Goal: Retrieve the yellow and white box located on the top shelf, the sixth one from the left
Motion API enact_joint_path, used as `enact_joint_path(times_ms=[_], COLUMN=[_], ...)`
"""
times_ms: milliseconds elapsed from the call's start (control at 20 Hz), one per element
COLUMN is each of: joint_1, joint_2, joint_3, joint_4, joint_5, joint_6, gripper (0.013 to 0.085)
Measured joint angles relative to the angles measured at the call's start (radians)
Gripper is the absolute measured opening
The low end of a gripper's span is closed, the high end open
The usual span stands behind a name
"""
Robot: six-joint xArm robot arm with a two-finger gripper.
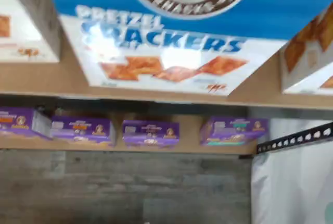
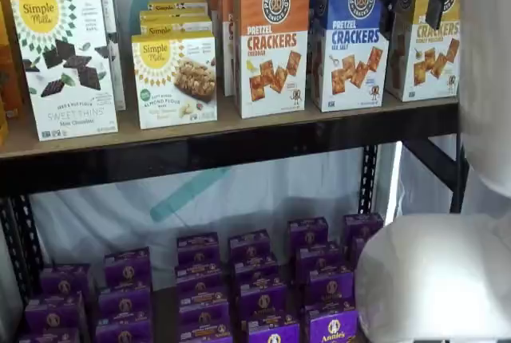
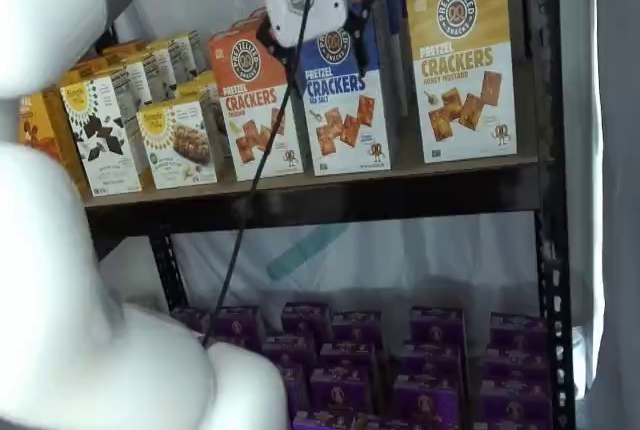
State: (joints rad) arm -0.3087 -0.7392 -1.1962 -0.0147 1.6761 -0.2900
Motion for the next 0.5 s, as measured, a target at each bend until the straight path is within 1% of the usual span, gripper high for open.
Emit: enact_joint_path(times_ms=[50,150,300,500], joint_1=[-0.022,-0.044,-0.102,-0.153], joint_2=[0.016,0.029,0.077,0.119], joint_3=[-0.013,-0.023,-0.067,-0.107], joint_4=[0.006,0.015,0.031,0.051], joint_5=[-0.008,-0.024,-0.052,-0.069], joint_6=[-0.02,-0.04,-0.092,-0.137], gripper=[0.085,0.085,0.085,0.085])
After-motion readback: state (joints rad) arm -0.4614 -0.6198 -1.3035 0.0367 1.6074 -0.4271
